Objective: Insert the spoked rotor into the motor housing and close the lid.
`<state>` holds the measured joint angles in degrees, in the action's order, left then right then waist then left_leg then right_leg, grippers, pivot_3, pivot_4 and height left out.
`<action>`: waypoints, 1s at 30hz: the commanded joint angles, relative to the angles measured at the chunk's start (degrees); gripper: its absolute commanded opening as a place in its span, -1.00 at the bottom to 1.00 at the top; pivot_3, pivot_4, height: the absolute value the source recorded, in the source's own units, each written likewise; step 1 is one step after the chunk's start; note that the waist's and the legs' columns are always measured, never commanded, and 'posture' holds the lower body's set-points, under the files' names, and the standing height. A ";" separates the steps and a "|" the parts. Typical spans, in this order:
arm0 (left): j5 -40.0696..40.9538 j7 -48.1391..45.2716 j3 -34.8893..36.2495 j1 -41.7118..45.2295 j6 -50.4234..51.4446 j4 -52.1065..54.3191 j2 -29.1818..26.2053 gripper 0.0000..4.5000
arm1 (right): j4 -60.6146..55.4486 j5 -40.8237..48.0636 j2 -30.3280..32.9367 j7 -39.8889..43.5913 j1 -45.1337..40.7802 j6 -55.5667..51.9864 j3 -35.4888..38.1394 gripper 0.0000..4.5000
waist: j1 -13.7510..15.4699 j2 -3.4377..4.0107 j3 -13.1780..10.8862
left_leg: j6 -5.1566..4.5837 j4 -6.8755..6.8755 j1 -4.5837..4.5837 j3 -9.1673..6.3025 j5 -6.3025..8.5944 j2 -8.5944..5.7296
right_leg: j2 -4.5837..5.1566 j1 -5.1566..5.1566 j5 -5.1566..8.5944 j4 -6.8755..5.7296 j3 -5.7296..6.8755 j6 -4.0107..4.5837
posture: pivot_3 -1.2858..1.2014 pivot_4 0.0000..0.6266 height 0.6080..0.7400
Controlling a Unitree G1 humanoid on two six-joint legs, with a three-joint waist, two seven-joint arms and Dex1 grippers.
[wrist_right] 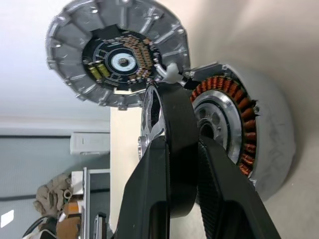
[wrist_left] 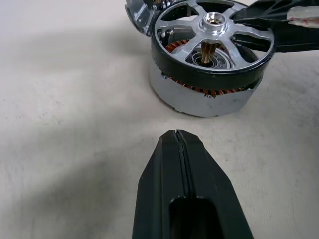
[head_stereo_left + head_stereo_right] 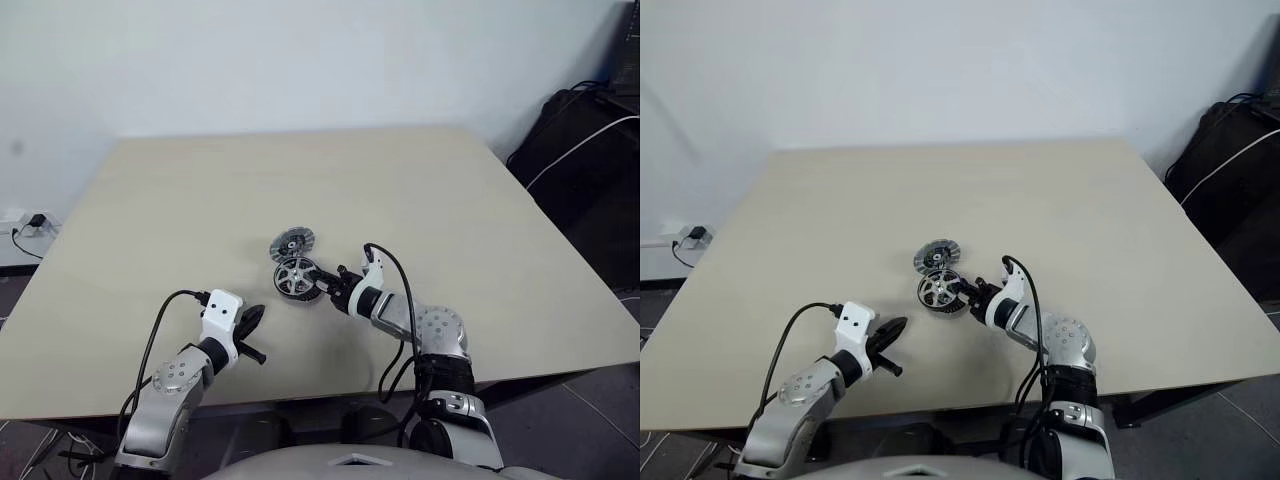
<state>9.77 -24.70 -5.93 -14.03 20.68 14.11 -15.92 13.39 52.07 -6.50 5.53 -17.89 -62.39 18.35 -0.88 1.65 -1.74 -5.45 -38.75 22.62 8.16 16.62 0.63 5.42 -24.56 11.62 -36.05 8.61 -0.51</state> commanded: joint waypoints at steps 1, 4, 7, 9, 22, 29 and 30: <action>0.60 -0.06 0.60 0.70 -0.36 3.07 -0.32 -1.00 | -0.15 0.24 -1.23 1.33 -1.50 1.30 -0.51 -0.82 | -0.02 0.00 0.00 | 0.00 0.00 0.00 0.00 0.00 0.00 | 0.00 0.00 0.00 0.00 0.00 0.00 | 0.03 -1.00 1.00; 0.55 -0.08 0.58 0.82 -0.29 3.02 -0.31 -1.00 | 0.18 -0.20 -0.97 1.53 -1.47 1.77 -0.59 -0.82 | -0.04 0.00 0.00 | 0.00 0.00 0.00 0.00 0.00 0.00 | 0.00 0.00 0.00 0.00 0.01 0.00 | 0.03 -1.00 1.00; 0.52 -0.08 0.55 0.95 -0.26 2.97 -0.27 -1.00 | 0.51 -0.73 -0.73 1.58 -1.51 2.17 -0.41 -0.82 | -0.04 0.00 0.00 | 0.01 0.00 0.00 0.00 0.00 0.00 | 0.01 0.00 0.00 0.00 0.00 0.00 | 0.03 -1.00 1.00; 0.52 -0.10 0.53 0.97 -0.27 2.95 -0.26 -1.00 | 0.54 -0.93 -0.59 1.74 -1.56 2.24 -0.21 -0.82 | -0.05 0.00 0.00 | 0.01 0.00 -0.01 0.00 0.00 0.00 | 0.01 0.00 0.00 0.00 0.01 0.00 | 0.03 -1.00 1.00; 0.45 -0.18 0.14 1.39 -0.38 2.38 0.11 -1.00 | -0.69 -1.62 0.21 1.64 -1.20 3.19 0.42 0.07 | -0.11 -0.01 0.01 | 0.01 0.00 -0.03 0.00 -0.01 0.00 | 0.01 0.02 -0.01 0.00 0.01 -0.01 | 0.03 -1.00 1.00; 0.48 -0.21 0.22 1.45 -0.45 2.24 0.07 -1.00 | -7.36 1.00 0.65 0.66 -0.34 2.61 2.02 0.48 | 0.10 -0.01 0.02 | 0.02 -0.01 0.01 0.00 -0.01 -0.01 | 0.04 0.00 -0.02 0.00 0.00 -0.03 | 0.03 -1.00 1.00; 0.48 -0.24 0.22 1.47 -0.46 2.21 0.06 -1.00 | -8.34 0.89 0.90 0.22 -0.12 2.67 2.12 0.48 | 0.06 -0.01 0.02 | 0.01 -0.01 0.00 0.00 -0.01 -0.01 | 0.04 0.00 -0.02 0.01 0.00 -0.03 | 0.03 -1.00 1.00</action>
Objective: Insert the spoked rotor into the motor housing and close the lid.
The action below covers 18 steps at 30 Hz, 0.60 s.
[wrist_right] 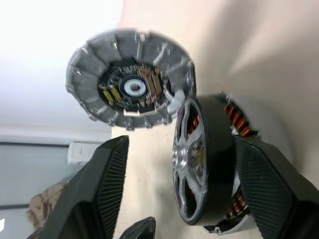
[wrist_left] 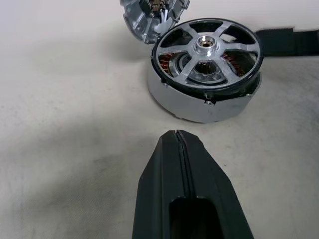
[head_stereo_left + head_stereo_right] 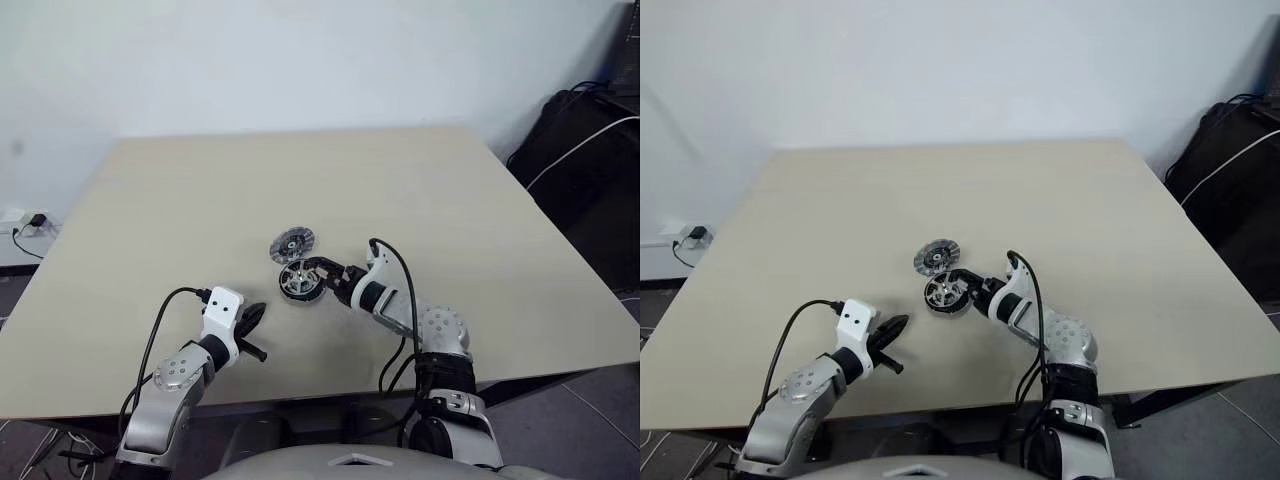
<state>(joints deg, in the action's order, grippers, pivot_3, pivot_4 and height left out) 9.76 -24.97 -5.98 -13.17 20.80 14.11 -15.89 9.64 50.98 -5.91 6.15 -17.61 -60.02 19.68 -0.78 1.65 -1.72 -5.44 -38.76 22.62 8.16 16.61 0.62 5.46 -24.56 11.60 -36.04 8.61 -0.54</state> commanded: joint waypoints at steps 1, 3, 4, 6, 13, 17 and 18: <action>0.50 0.00 0.26 0.67 -0.59 2.16 0.02 -1.00 | -5.47 1.72 0.59 -0.90 -0.17 0.46 0.85 0.48 | -0.06 0.00 0.00 | 0.00 0.00 0.01 0.00 0.00 0.00 | 0.00 -0.01 0.00 0.00 0.00 0.00 | 0.03 -1.00 1.00; 0.51 -0.12 0.25 0.81 -0.61 2.03 -0.03 -1.00 | -7.28 0.49 1.42 -1.99 0.41 0.91 0.57 0.48 | -0.07 0.00 0.00 | 0.00 0.00 0.00 0.00 0.00 0.01 | -0.01 -0.01 0.01 0.00 0.01 0.01 | 0.03 -1.00 1.00; 0.52 -0.16 0.26 0.88 -0.62 1.98 -0.05 -1.00 | -7.78 0.02 1.67 -2.30 0.58 1.05 0.34 0.48 | -0.06 0.00 0.00 | 0.00 0.00 0.00 0.00 0.00 0.01 | -0.01 -0.01 0.01 -0.01 0.01 0.01 | 0.03 -1.00 1.00; 0.53 -0.29 0.19 1.16 -0.67 1.81 -0.04 -1.00 | -10.48 -3.33 3.12 -2.11 1.58 2.82 -2.47 0.48 | -0.06 0.00 0.00 | 0.01 0.00 0.00 0.00 0.00 0.01 | -0.01 -0.01 0.01 -0.01 0.01 0.01 | 0.03 -1.00 1.00; 0.47 -0.80 -0.13 1.98 -0.94 1.18 -0.11 -1.00 | -18.83 -21.77 10.88 4.15 3.46 15.13 -24.43 0.07 | -0.43 0.00 -0.01 | 0.00 0.00 -0.01 0.02 0.00 0.01 | -0.02 -0.01 0.03 -0.01 0.01 0.02 | 0.03 -1.00 1.00; 0.41 -1.06 -0.25 2.35 -0.95 0.84 -0.09 -1.00 | -17.82 -32.03 13.98 6.41 1.67 21.94 -35.14 -0.53 | -0.48 -0.04 -0.01 | 0.02 0.00 -0.03 0.02 -0.02 0.04 | -0.07 0.01 0.05 -0.01 0.02 0.03 | 0.03 -1.00 1.00; 0.40 -1.13 -0.29 2.40 -0.95 0.80 -0.08 -1.00 | -17.00 -34.01 14.23 6.73 1.09 23.11 -36.96 -0.66 | -0.47 -0.05 -0.01 | 0.03 0.00 -0.03 0.02 -0.03 0.04 | -0.06 0.01 0.05 -0.01 0.02 0.03 | 0.03 -1.00 1.00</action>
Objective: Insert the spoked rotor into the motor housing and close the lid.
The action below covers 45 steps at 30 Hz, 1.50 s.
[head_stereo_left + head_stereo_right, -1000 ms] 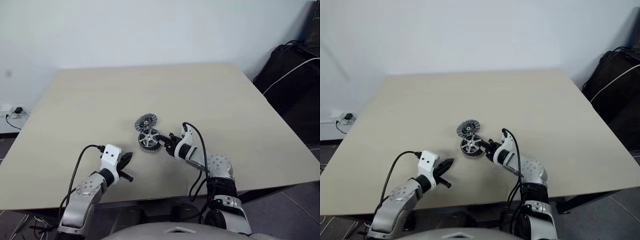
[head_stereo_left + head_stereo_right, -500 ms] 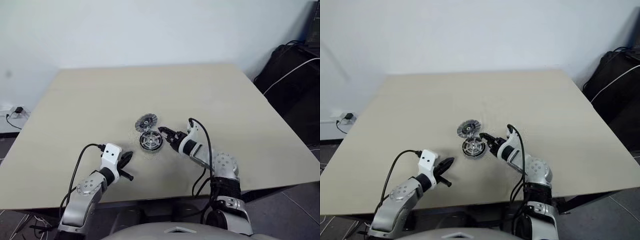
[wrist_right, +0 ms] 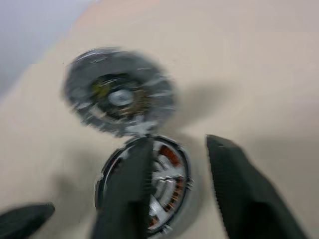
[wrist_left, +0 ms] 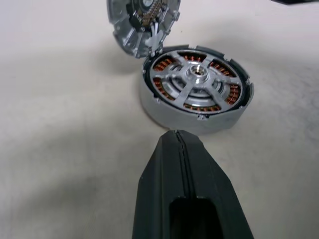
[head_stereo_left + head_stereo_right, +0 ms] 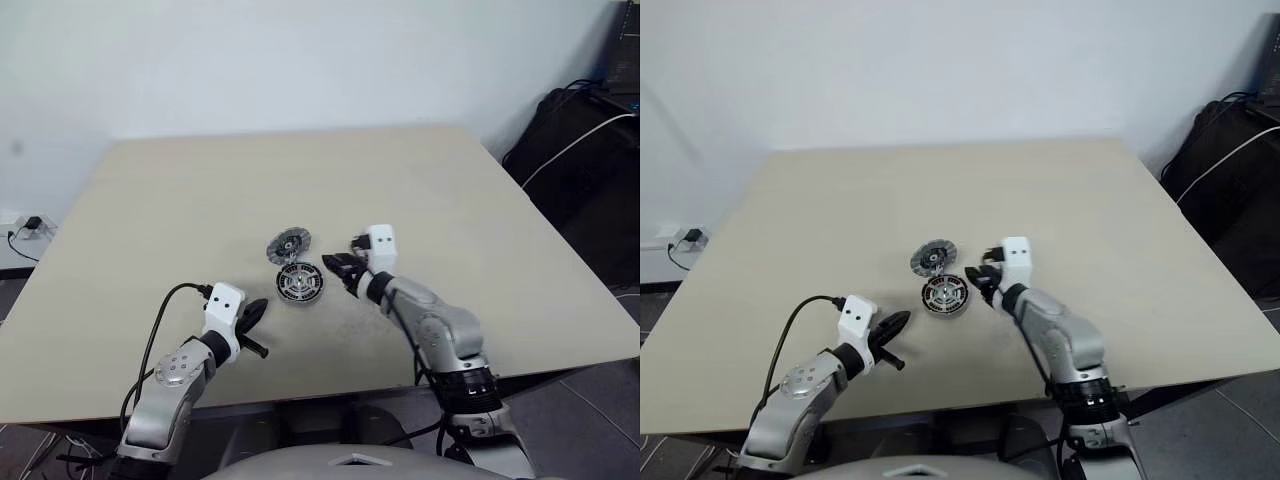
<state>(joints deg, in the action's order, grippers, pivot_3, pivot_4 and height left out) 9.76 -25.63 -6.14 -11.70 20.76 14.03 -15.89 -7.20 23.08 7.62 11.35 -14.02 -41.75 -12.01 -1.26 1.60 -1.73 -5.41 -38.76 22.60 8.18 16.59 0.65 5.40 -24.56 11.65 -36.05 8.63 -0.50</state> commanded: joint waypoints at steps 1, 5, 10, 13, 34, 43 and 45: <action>0.37 -0.48 -0.19 1.01 -0.90 0.81 -0.04 -1.00 | 0.81 -7.52 0.65 1.72 -2.98 5.69 -6.27 -0.82 | 0.03 -0.03 -0.01 | 0.00 0.00 0.00 0.00 0.00 0.00 | 0.00 0.00 0.00 0.00 0.00 0.00 | 0.03 -1.00 1.00; 0.28 -0.44 -0.28 0.97 -0.94 0.87 0.15 -1.00 | 5.84 -13.50 0.29 1.76 -5.09 9.21 -9.51 -0.99 | 0.24 -0.14 0.01 | 0.01 -0.07 0.01 0.00 0.00 -0.01 | 0.01 0.02 0.00 0.00 -0.01 0.00 | 0.03 -1.00 1.00; 0.24 -0.19 -0.12 0.44 -1.20 0.93 0.33 -1.00 | 10.11 -15.28 -1.40 3.93 -6.19 9.95 -9.64 -0.99 | 0.10 -0.19 0.01 | 0.02 -0.11 0.01 0.00 -0.01 -0.02 | 0.02 0.04 -0.01 0.00 -0.02 0.00 | 0.03 -1.00 1.00; 0.24 0.08 -0.07 0.26 -1.19 1.09 0.51 -1.00 | 12.66 -16.14 -2.03 5.45 -6.43 9.90 -9.73 -0.99 | 0.06 -0.19 0.01 | 0.04 -0.11 0.01 0.00 -0.02 -0.01 | 0.01 0.03 -0.01 -0.03 -0.01 0.00 | 0.03 -1.00 1.00; 0.09 1.26 -0.11 -0.21 -1.66 0.58 1.47 -1.00 | 2.83 -19.53 12.48 30.31 -13.98 5.50 -18.45 -0.74 | 0.08 -0.32 0.09 | 0.05 -0.18 -0.01 -0.03 -0.03 -0.02 | 0.07 0.03 0.10 -0.06 0.03 0.19 | 0.03 -1.00 1.00; 0.05 1.52 -0.23 -0.32 -2.14 0.26 2.20 -1.00 | 3.28 -30.29 21.85 43.43 -22.40 7.66 -32.14 -0.03 | 0.62 -0.38 0.06 | -0.10 -0.41 0.02 -0.05 0.06 0.01 | 0.15 0.06 0.11 -0.10 0.12 0.21 | 0.03 -1.00 1.00; 0.02 1.67 -0.24 -0.43 -2.26 0.27 2.41 -1.00 | 4.78 -31.71 21.18 44.21 -23.35 8.64 -33.00 -0.03 | 0.64 -0.41 0.06 | -0.11 -0.43 0.02 -0.05 0.06 0.01 | 0.15 0.07 0.09 -0.10 0.12 0.20 | 0.03 -1.00 1.00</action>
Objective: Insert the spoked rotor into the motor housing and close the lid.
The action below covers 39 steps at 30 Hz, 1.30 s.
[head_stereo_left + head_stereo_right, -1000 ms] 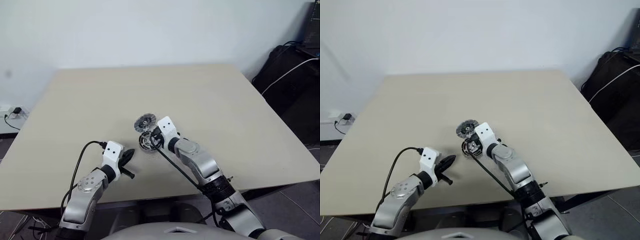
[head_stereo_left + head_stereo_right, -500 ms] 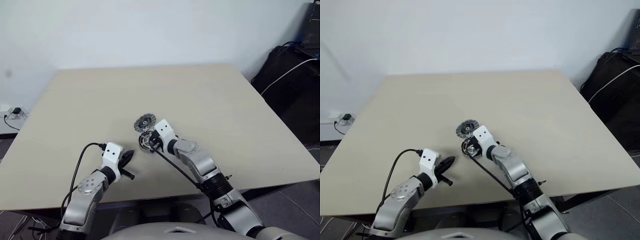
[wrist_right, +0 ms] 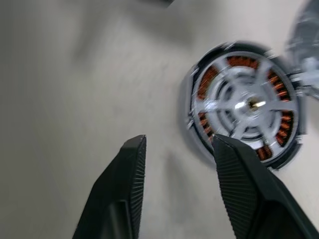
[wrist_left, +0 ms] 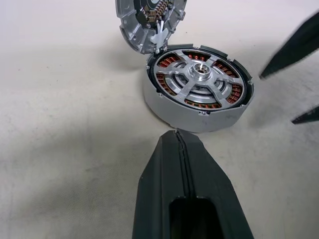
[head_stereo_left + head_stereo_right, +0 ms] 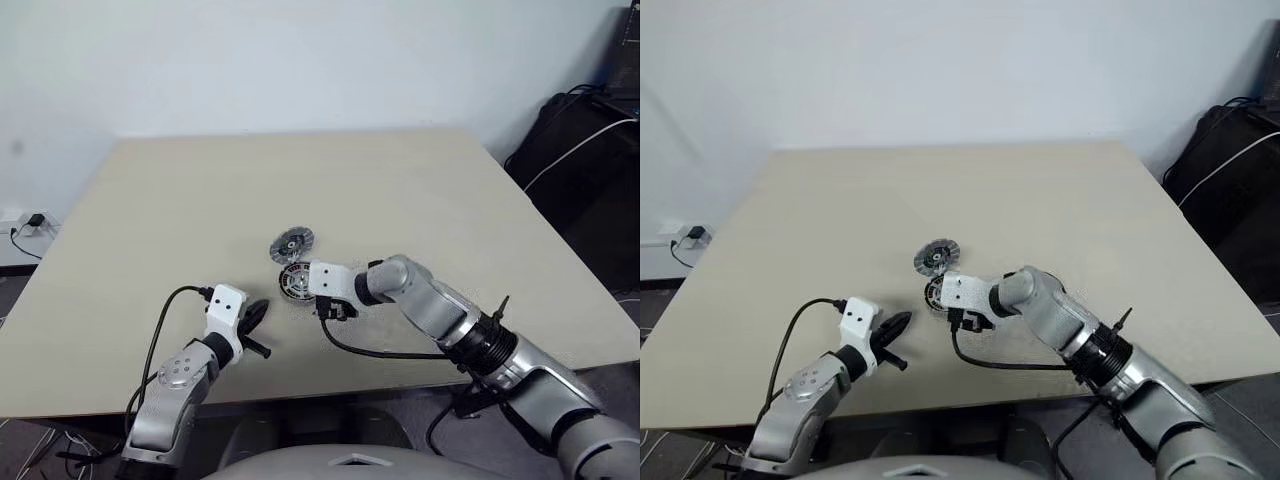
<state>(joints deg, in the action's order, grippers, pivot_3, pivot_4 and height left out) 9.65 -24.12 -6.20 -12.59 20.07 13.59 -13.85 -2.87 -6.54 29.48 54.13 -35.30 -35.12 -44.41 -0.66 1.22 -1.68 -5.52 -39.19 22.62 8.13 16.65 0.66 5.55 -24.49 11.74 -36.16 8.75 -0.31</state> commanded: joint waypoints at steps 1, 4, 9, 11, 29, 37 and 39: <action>0.11 0.24 -0.15 0.36 -1.67 0.73 0.45 -1.00 | 1.44 -2.85 -1.17 1.68 -2.56 2.59 -1.00 -0.03 | 0.06 -0.03 0.02 | 0.00 0.00 0.00 0.00 0.00 0.00 | 0.01 0.01 0.00 0.00 0.01 0.00 | 0.03 -1.00 1.00; 0.19 0.56 -0.01 -0.07 -2.07 0.76 0.67 -1.00 | 4.43 -4.58 -2.68 2.21 -3.64 4.22 -1.36 -0.03 | 0.10 -0.05 0.01 | 0.00 0.01 0.02 0.00 0.00 0.00 | 0.00 0.00 -0.02 0.00 0.02 0.01 | 0.03 -1.00 1.00; 0.20 0.99 0.20 -0.49 -2.47 0.78 0.89 -1.00 | 8.09 -6.32 -4.22 3.32 -4.34 6.38 -1.20 -0.03 | 0.04 -0.06 0.01 | 0.00 0.00 0.05 0.01 0.00 -0.01 | 0.01 0.00 -0.02 0.00 0.01 0.02 | 0.03 -1.00 1.00; 0.25 1.19 0.29 -0.58 -2.60 0.85 0.98 -1.00 | 10.14 -7.19 -4.79 3.77 -4.75 7.47 -1.38 -0.03 | 0.01 -0.06 0.01 | 0.01 0.00 0.04 0.01 0.00 -0.01 | 0.01 0.00 -0.02 0.00 0.02 0.02 | 0.03 -1.00 1.00; 0.30 1.53 0.07 -0.68 -2.88 0.80 1.44 -1.00 | 17.22 -12.16 -7.95 3.94 -4.09 12.01 1.35 -0.95 | -0.05 -0.22 0.14 | 0.16 0.00 -0.07 0.01 -0.08 0.01 | 0.02 -0.02 0.03 -0.25 0.00 0.11 | 0.03 -1.00 1.00; 0.16 0.96 -0.77 0.20 -2.70 -0.02 1.50 -1.00 | 5.50 -7.40 -5.01 4.75 2.20 5.39 9.17 -0.95 | 0.45 -0.23 0.12 | 0.17 -0.02 0.02 -0.02 -0.09 -0.02 | 0.07 -0.06 0.02 -0.26 0.00 0.12 | 0.03 -1.00 1.00; 0.19 0.86 -0.93 0.32 -2.78 -0.26 1.58 -1.00 | -0.61 -5.37 -2.96 6.00 5.56 1.69 11.35 -0.95 | 0.60 -0.23 0.12 | 0.11 -0.01 0.08 -0.03 -0.05 -0.02 | 0.08 -0.09 0.02 -0.20 0.01 0.13 | 0.03 -1.00 1.00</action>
<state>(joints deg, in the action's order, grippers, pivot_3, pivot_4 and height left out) 9.66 -22.91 -6.69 -13.02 18.33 13.05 -12.58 3.16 -14.11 25.27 59.08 -30.48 -30.55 -36.85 -0.06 0.99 -1.56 -5.45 -39.20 22.69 8.10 16.63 0.64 5.63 -24.58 11.73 -36.34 8.76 -0.12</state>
